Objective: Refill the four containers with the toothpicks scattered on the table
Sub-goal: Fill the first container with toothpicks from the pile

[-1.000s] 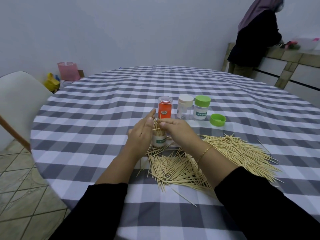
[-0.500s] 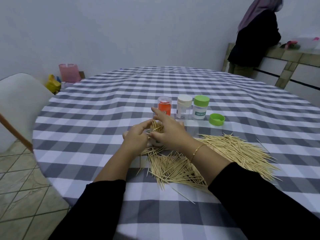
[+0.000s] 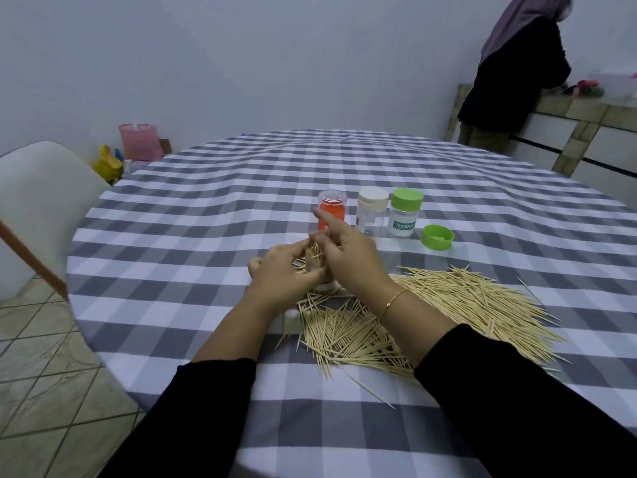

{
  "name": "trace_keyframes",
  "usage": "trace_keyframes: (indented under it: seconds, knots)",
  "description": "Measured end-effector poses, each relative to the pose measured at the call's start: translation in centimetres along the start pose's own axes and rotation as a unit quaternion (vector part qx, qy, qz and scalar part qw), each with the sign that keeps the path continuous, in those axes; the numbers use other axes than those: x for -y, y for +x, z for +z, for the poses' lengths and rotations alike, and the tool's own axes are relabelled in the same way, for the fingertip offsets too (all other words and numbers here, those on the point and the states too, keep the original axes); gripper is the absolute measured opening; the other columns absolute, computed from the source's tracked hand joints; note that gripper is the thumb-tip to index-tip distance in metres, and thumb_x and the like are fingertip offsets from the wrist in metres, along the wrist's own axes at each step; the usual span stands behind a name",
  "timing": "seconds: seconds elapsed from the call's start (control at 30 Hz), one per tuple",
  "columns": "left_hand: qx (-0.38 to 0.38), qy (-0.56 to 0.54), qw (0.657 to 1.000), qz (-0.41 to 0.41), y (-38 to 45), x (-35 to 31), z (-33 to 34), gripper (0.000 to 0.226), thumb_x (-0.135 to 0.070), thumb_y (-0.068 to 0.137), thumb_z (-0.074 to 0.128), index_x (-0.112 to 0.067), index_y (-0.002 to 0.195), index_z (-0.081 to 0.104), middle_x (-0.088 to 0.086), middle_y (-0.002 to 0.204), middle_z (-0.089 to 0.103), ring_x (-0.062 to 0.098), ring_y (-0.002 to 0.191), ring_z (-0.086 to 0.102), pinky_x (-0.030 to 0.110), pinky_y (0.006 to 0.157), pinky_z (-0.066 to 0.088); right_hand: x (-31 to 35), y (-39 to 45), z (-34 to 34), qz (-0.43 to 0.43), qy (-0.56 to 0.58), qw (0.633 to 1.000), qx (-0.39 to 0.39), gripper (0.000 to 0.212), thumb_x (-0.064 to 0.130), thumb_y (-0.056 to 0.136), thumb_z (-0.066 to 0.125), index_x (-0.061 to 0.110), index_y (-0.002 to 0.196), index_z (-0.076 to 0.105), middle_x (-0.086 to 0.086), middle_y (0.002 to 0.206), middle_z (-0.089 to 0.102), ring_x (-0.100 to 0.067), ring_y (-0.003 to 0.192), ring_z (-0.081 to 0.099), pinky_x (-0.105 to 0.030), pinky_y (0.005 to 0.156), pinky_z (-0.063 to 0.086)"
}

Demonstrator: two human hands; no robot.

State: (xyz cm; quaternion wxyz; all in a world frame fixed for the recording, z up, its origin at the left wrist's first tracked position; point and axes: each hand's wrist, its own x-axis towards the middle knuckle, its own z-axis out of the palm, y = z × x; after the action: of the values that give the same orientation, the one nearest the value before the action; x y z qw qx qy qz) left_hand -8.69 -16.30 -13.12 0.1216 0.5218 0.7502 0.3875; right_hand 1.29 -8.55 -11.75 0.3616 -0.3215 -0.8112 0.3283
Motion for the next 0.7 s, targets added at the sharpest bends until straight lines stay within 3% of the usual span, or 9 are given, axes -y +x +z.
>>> trace_keyframes:
  seconds: [0.1, 0.2, 0.27, 0.33, 0.43, 0.5, 0.6, 0.7]
  knots:
    - [-0.012, 0.010, 1.000, 0.000, 0.4, 0.7, 0.3, 0.050, -0.056, 0.082, 0.063, -0.045, 0.130, 0.054, -0.018, 0.126, 0.057, 0.007, 0.124, 0.038, 0.033, 0.090, 0.017, -0.7, 0.2, -0.1, -0.012, -0.033, 0.999, 0.016, 0.035, 0.024, 0.096, 0.052, 0.028, 0.129, 0.057, 0.002, 0.123, 0.063, -0.016, 0.119, 0.053, -0.048, 0.106, 0.034]
    - [-0.012, 0.015, 1.000, -0.007, 0.7, 1.0, 0.6, 0.047, -0.062, 0.080, 0.060, -0.046, 0.124, 0.056, -0.017, 0.125, 0.059, 0.009, 0.126, 0.040, 0.033, 0.089, 0.017, -1.1, 0.1, -0.2, -0.036, -0.097, 0.993, 0.053, 0.033, 0.028, 0.098, 0.046, 0.026, 0.129, 0.058, 0.005, 0.140, 0.050, -0.014, 0.136, 0.033, -0.050, 0.111, 0.023]
    - [-0.006, 0.015, 1.000, -0.007, 0.8, 1.1, 0.6, 0.062, -0.076, 0.070, 0.050, -0.049, 0.125, 0.055, -0.019, 0.125, 0.059, 0.008, 0.125, 0.041, 0.034, 0.088, 0.017, -1.2, 0.1, -0.6, -0.029, -0.102, 0.991, 0.079, 0.036, 0.032, 0.100, 0.039, 0.025, 0.133, 0.054, 0.006, 0.146, 0.043, -0.013, 0.139, 0.026, -0.050, 0.113, 0.018]
    - [-0.005, 0.013, 1.000, -0.011, 0.9, 1.2, 0.7, 0.073, -0.082, 0.066, 0.053, -0.047, 0.130, 0.053, -0.017, 0.129, 0.058, 0.009, 0.128, 0.040, 0.033, 0.087, 0.016, -1.5, 0.0, -1.1, -0.020, -0.058, 0.995, 0.077, 0.040, 0.035, 0.101, 0.037, 0.025, 0.137, 0.049, 0.004, 0.146, 0.043, -0.013, 0.138, 0.030, -0.049, 0.113, 0.021]
    - [-0.018, 0.008, 0.999, -0.028, 1.0, 1.6, 0.9, 0.070, -0.066, 0.073, 0.066, -0.042, 0.136, 0.049, -0.009, 0.139, 0.053, 0.016, 0.134, 0.033, 0.031, 0.092, 0.014, -1.5, -0.2, -1.9, 0.051, 0.045, 0.998, 0.002, 0.044, 0.042, 0.096, 0.045, 0.023, 0.135, 0.050, 0.003, 0.128, 0.057, -0.016, 0.120, 0.050, -0.042, 0.102, 0.040]
    - [-0.022, 0.008, 0.999, -0.030, 1.0, 1.8, 1.0, 0.069, -0.065, 0.073, 0.068, -0.043, 0.136, 0.049, -0.007, 0.140, 0.052, 0.017, 0.135, 0.031, 0.031, 0.093, 0.014, -1.4, -0.2, -2.4, 0.124, 0.081, 0.989, -0.027, 0.039, 0.044, 0.094, 0.050, 0.016, 0.121, 0.058, 0.003, 0.106, 0.061, -0.016, 0.100, 0.057, -0.033, 0.085, 0.047]
    - [-0.023, 0.003, 0.999, -0.033, 1.0, 2.1, 1.0, 0.070, -0.066, 0.072, 0.068, -0.044, 0.135, 0.048, -0.006, 0.138, 0.052, 0.018, 0.134, 0.031, 0.031, 0.093, 0.015, -1.0, -0.4, -2.7, 0.183, 0.052, 0.982, 0.015, 0.038, 0.054, 0.089, 0.054, 0.016, 0.088, 0.060, 0.005, 0.079, 0.058, -0.011, 0.073, 0.054, -0.029, 0.066, 0.041]
    - [-0.031, 0.008, 0.999, -0.027, 1.1, 2.2, 1.1, 0.069, -0.064, 0.073, 0.068, -0.043, 0.136, 0.049, -0.005, 0.137, 0.053, 0.018, 0.134, 0.033, 0.032, 0.095, 0.016, -0.4, -0.4, -2.6, 0.195, 0.031, 0.980, 0.039, 0.044, 0.052, 0.086, 0.059, 0.019, 0.061, 0.045, 0.005, 0.057, 0.046, -0.011, 0.053, 0.045, -0.027, 0.054, 0.035]
